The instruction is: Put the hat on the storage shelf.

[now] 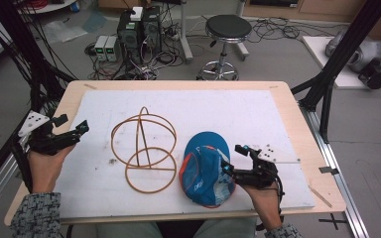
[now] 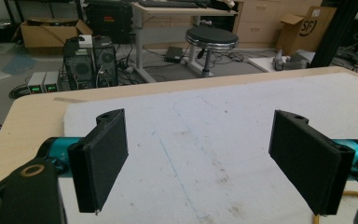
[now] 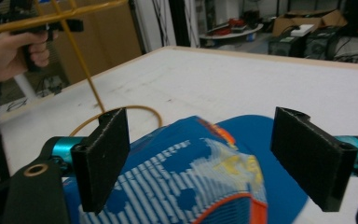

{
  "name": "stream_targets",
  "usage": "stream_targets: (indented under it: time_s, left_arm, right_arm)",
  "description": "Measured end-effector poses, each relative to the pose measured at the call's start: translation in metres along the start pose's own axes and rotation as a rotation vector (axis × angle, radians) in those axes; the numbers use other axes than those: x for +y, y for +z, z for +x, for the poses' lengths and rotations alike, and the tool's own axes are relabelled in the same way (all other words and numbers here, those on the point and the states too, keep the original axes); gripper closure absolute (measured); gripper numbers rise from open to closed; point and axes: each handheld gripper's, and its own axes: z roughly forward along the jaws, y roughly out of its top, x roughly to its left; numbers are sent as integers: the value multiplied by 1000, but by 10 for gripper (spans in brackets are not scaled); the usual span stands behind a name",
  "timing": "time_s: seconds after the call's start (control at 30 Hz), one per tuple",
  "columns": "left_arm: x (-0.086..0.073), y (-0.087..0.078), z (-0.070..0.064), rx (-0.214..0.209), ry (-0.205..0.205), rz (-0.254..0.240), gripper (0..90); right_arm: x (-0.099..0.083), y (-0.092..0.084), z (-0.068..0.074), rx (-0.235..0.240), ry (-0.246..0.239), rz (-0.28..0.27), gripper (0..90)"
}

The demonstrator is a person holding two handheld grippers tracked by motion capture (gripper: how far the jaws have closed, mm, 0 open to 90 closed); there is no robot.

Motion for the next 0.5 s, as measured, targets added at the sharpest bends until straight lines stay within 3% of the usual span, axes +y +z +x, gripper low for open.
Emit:
stream_targets:
  time_s: [0.23, 0.5]
  left_arm:
    - [0, 0, -1, -1, 2, 2, 198]
    - [0, 2, -3, -6, 7, 9, 200]
  right_arm:
    - [-2, 11, 10, 45, -18, 37, 232]
    - [-6, 18, 9, 65, 15, 77, 245]
